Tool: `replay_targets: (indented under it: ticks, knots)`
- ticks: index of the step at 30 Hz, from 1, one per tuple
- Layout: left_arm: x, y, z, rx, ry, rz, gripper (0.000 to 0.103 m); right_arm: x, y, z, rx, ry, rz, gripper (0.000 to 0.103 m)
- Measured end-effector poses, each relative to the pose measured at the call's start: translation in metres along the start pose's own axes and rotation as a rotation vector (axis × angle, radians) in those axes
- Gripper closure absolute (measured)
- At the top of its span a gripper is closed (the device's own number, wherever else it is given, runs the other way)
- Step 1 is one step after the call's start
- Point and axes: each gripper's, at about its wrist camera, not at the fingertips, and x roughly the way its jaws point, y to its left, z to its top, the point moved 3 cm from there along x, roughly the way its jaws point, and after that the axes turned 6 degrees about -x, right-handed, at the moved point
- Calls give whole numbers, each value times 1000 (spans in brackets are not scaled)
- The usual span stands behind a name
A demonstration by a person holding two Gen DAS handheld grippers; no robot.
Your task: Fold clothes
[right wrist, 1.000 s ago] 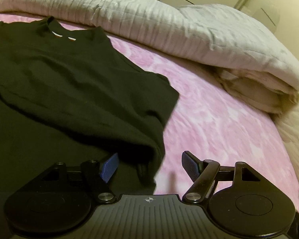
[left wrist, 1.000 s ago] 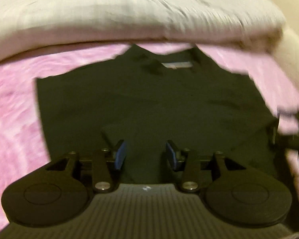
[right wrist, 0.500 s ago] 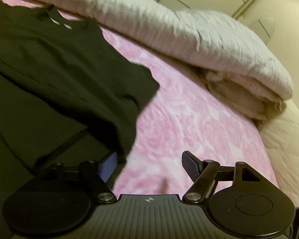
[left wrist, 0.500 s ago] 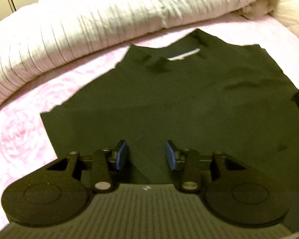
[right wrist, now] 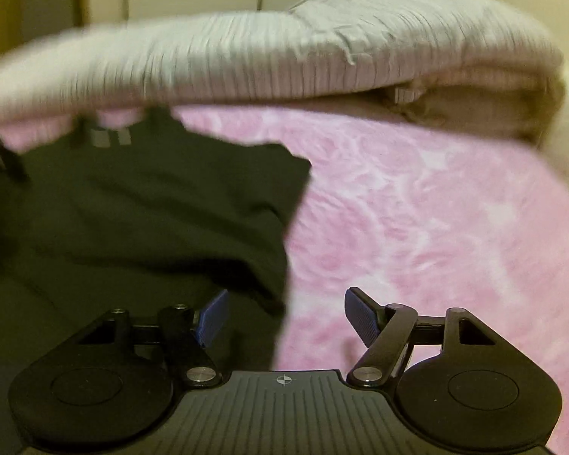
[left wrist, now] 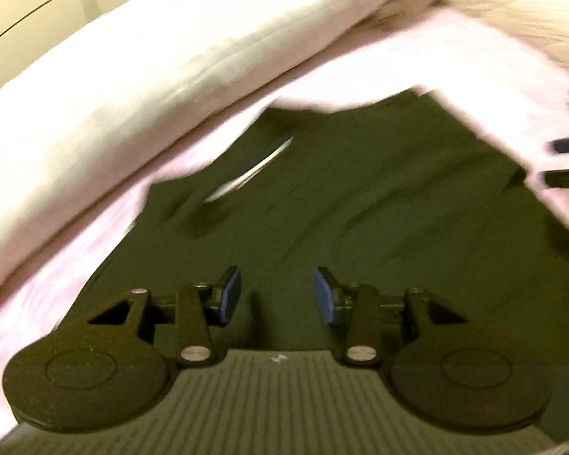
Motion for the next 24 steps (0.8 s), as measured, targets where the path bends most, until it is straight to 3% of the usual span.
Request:
replay_targets:
  ticks: [4, 8, 17, 18, 19, 20, 22, 23, 24]
  knots:
    - [26, -41, 44, 99, -49, -106, 66, 25, -32, 9, 284, 11, 147, 60]
    - [62, -87, 85, 216, -62, -169, 66, 53, -55, 9, 377, 44, 192, 63]
    - [147, -157, 138, 341, 54, -202, 66, 57, -64, -4, 349, 45, 274, 71]
    - [156, -162, 138, 361, 86, -201, 71, 58, -64, -5, 337, 43, 277, 71]
    - [165, -166, 137, 387, 119, -195, 88, 58, -64, -5, 329, 42, 280, 71]
    - [170, -168, 137, 403, 131, -191, 90, 59, -64, -4, 320, 42, 282, 72]
    - [175, -168, 137, 421, 122, -185, 92, 63, -64, -3, 301, 45, 282, 81]
    - [178, -166, 138, 416, 120, -183, 92, 64, -63, -3, 298, 52, 285, 95]
    - [180, -164, 140, 401, 118, -183, 92, 62, -63, -4, 311, 64, 296, 96]
